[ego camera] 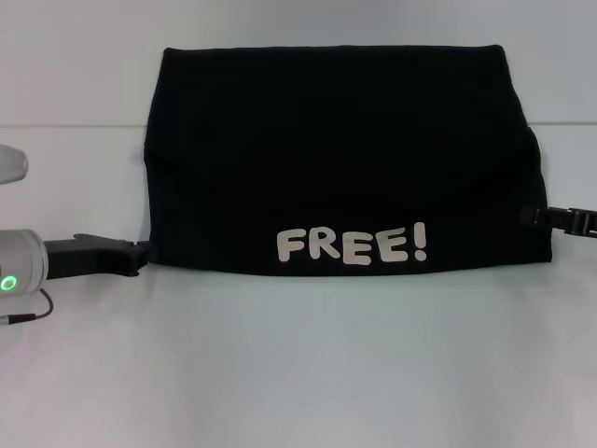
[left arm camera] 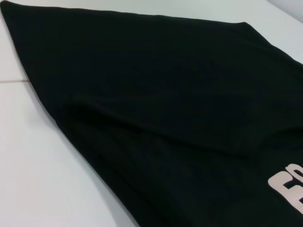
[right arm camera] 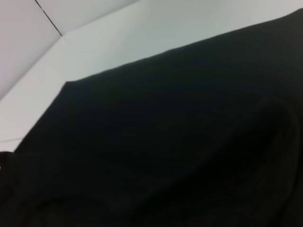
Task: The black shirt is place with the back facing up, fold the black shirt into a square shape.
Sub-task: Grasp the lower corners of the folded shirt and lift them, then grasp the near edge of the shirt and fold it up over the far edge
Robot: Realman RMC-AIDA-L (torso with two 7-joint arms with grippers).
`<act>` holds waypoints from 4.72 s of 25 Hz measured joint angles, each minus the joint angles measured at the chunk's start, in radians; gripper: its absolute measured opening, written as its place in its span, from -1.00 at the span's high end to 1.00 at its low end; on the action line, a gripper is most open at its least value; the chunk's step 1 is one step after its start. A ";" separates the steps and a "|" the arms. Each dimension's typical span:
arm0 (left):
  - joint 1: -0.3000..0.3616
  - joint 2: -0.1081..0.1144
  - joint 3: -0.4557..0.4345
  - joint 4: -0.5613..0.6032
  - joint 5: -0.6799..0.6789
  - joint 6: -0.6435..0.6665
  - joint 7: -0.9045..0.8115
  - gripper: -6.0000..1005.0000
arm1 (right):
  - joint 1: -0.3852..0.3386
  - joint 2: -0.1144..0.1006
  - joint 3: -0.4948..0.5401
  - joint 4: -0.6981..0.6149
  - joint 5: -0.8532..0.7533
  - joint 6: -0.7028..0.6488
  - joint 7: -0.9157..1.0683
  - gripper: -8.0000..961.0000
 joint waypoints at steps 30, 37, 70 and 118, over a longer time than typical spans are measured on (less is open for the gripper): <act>-0.010 0.005 -0.009 -0.009 -0.002 -0.010 -0.007 0.99 | -0.026 0.022 -0.064 0.002 0.005 -0.006 -0.049 0.88; 0.015 0.001 -0.015 0.030 -0.005 0.069 -0.036 0.99 | -0.061 0.009 -0.057 -0.018 0.009 -0.068 -0.058 0.88; 0.259 0.009 -0.267 0.246 0.136 0.942 0.037 0.99 | -0.446 0.002 0.178 -0.186 -0.083 -0.802 -0.336 0.88; -0.153 0.047 -0.153 -0.085 0.112 -0.129 -0.105 0.99 | 0.156 0.087 0.196 0.039 -0.121 0.175 -0.207 0.88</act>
